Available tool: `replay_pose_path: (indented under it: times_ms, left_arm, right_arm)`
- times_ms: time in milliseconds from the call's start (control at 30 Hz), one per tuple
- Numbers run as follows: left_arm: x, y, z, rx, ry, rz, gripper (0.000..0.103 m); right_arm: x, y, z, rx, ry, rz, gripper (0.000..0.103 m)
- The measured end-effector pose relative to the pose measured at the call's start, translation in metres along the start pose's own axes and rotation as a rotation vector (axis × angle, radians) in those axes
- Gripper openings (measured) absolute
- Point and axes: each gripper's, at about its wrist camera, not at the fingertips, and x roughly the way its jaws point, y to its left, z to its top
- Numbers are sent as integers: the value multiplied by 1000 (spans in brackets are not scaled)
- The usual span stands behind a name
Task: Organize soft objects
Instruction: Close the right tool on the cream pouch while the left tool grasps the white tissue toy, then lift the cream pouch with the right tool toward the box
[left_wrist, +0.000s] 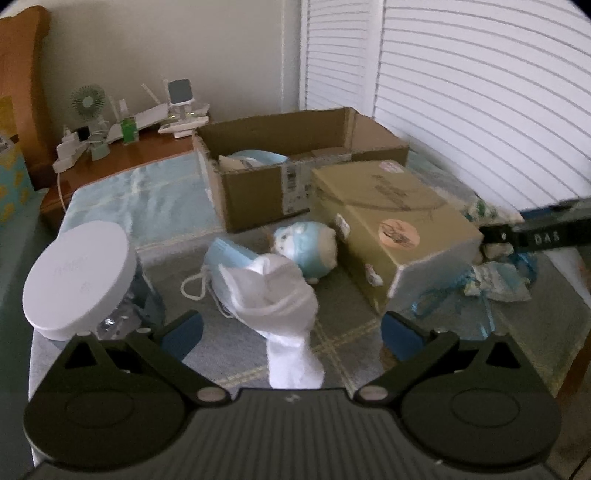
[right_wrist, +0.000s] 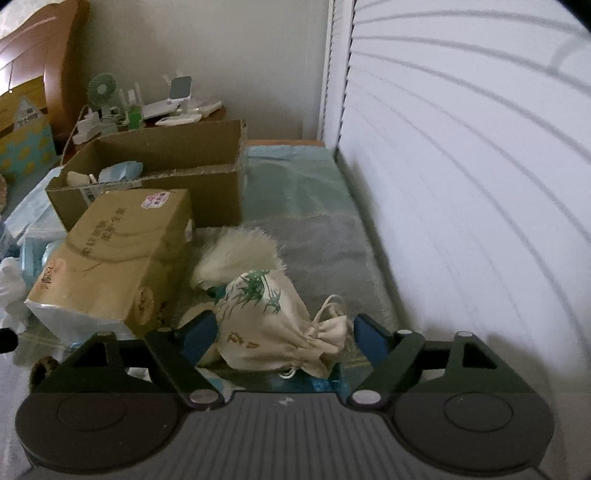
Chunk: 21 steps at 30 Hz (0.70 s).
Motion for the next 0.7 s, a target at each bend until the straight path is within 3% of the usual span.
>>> replay_pose_path:
  times_ms: [133, 167, 300, 367, 433, 700]
  left_arm:
    - [5, 10, 2, -50, -10, 0, 95]
    - [7, 12, 2, -68, -8, -2, 86]
    - [14, 18, 2, -147, 4, -40, 73]
    - [17, 18, 2, -158, 11, -42, 56]
    - [20, 17, 2, -166, 16, -44, 49]
    - [18, 21, 5, -158, 27, -55, 43]
  right_arm:
    - [5, 3, -3, -14, 12, 10, 84]
    - [7, 3, -3, -11, 14, 10, 84]
    - [7, 3, -2, -4, 11, 15, 84]
    - [7, 3, -2, -4, 10, 15, 84]
    - [8, 4, -1, -5, 17, 8, 83]
    - [2, 5, 1, -1, 21, -6, 72]
